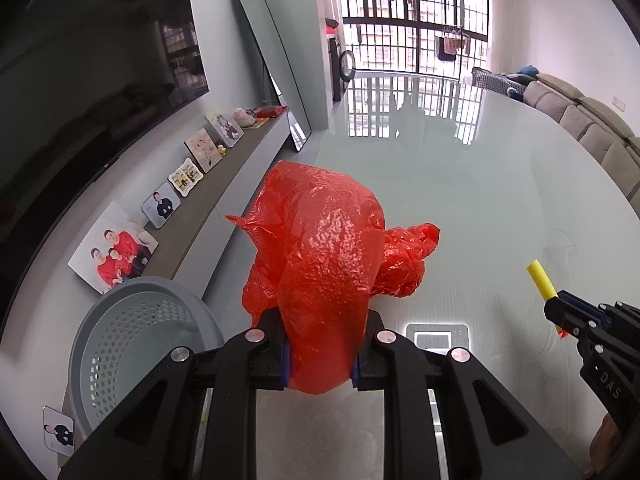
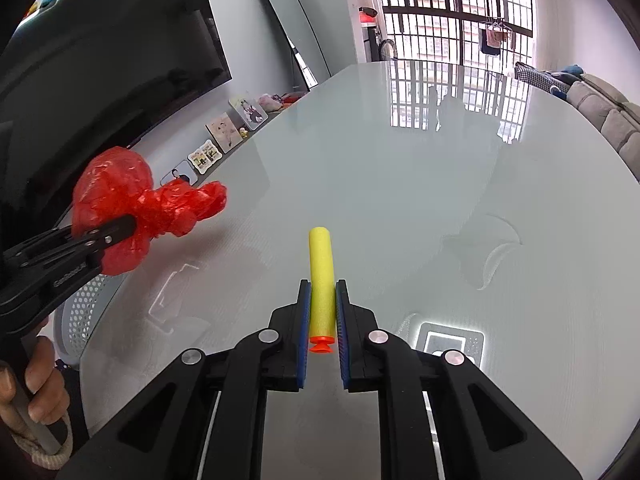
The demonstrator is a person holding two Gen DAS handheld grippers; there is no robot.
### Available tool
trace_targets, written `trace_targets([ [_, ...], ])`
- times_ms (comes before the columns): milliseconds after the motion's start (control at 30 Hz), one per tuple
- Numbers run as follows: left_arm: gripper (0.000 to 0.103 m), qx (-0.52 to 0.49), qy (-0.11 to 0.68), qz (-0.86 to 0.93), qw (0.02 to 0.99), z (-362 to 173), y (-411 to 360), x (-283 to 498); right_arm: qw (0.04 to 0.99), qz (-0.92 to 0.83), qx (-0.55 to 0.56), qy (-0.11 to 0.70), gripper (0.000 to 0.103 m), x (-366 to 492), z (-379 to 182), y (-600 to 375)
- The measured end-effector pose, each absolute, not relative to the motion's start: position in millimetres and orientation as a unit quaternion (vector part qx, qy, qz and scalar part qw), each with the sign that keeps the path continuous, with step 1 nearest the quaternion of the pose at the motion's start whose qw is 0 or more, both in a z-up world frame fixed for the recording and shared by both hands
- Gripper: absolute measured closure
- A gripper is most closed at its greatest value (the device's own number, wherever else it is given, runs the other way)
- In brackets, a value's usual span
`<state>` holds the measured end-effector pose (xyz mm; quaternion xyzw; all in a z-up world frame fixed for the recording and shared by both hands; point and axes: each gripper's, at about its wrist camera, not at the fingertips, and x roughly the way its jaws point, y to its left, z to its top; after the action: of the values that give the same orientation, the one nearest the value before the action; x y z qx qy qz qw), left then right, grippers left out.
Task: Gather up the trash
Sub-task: 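Carry the red bag and yellow dart over the wastebasket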
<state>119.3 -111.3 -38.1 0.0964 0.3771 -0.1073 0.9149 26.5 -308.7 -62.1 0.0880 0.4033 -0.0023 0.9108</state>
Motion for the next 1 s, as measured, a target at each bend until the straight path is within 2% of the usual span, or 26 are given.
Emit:
trace_targets([
  [500,0.083,0.043,0.363,-0.027,0.93,-22,22,65,0.905,0.115,0.031,0.408,0.091,37,-53,-174],
  [733,0.083,0.022,0.384,0.028,0.923,-41,87,60,0.894,0.185,0.004,0.408,0.091,55,-51,-94],
  [1000,0.083,0.002,0.413,0.051,0.909,-64,126,67,0.882,0.225,-0.018,0.415,0.091,75,-56,-38],
])
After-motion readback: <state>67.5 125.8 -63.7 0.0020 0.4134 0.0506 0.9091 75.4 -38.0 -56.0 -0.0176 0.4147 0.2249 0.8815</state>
